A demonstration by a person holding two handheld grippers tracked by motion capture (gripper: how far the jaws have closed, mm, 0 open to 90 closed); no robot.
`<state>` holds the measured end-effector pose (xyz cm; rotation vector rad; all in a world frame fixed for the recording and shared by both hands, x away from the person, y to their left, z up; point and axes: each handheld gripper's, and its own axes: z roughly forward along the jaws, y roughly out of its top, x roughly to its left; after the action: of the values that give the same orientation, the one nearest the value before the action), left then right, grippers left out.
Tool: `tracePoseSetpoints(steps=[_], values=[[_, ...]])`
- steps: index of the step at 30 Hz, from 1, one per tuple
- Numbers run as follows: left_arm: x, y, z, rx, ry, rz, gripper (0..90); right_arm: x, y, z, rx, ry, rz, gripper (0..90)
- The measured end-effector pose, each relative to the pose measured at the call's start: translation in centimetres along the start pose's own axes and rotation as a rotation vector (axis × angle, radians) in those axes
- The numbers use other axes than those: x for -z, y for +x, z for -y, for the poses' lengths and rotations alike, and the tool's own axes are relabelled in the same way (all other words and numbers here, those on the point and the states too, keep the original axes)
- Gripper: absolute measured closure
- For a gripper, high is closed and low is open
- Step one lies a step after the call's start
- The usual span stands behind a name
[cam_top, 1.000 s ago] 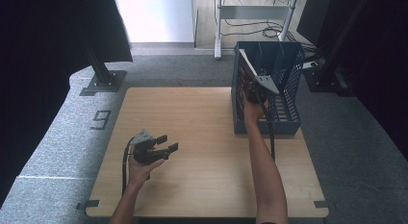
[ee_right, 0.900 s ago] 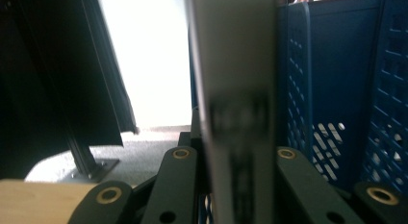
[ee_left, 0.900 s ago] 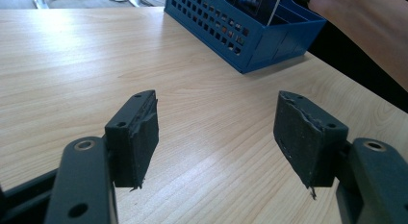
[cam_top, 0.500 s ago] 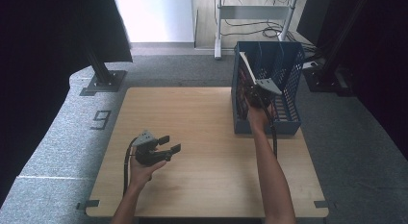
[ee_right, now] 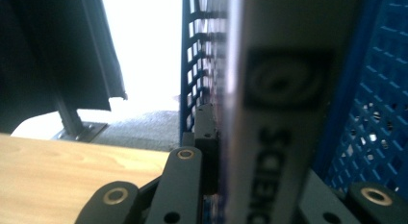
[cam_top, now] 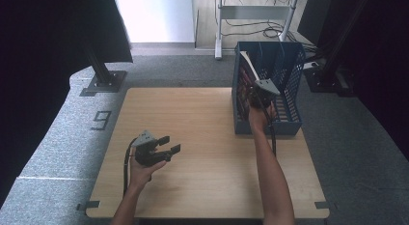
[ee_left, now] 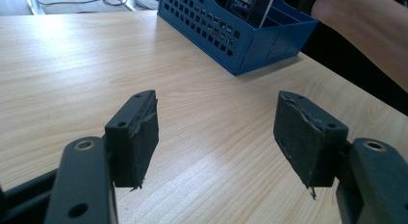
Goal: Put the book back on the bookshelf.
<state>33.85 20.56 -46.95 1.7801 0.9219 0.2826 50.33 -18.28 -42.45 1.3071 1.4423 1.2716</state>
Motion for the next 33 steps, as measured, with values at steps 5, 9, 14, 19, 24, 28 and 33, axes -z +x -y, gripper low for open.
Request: tracePoseSetpoints(steps=[5, 9, 14, 19, 24, 28, 33], values=[[0.1, 0.3, 0.0, 0.006, -0.003, -0.005, 32.7, -1.0, -0.4, -0.4, -0.030, -0.009, 0.026, 81.9], [0.2, 0.7, 0.1, 0.014, -0.007, -0.012, 32.7, -1.9, -0.3, -0.7, -0.020, -0.016, 0.043, 81.9], [0.4, 0.9, 0.1, 0.020, -0.019, -0.018, 33.4, -2.8, -0.1, -0.7, -0.021, -0.045, 0.062, 82.0], [0.5, 1.0, 0.1, 0.023, -0.020, -0.019, 33.5, -3.2, 0.2, -0.4, -0.025, -0.059, 0.076, 81.9], [0.4, 1.0, 0.1, 0.023, -0.016, -0.018, 33.4, -3.3, 1.1, 0.1, 0.038, -0.050, 0.041, 81.6], [0.4, 0.8, 0.1, 0.016, -0.012, -0.015, 33.3, -3.0, 1.7, 0.4, 0.071, -0.059, -0.029, 77.7], [0.3, 0.5, 0.1, 0.011, -0.009, -0.010, 33.1, -2.4, 1.6, 0.7, 0.092, -0.032, -0.085, 69.0]])
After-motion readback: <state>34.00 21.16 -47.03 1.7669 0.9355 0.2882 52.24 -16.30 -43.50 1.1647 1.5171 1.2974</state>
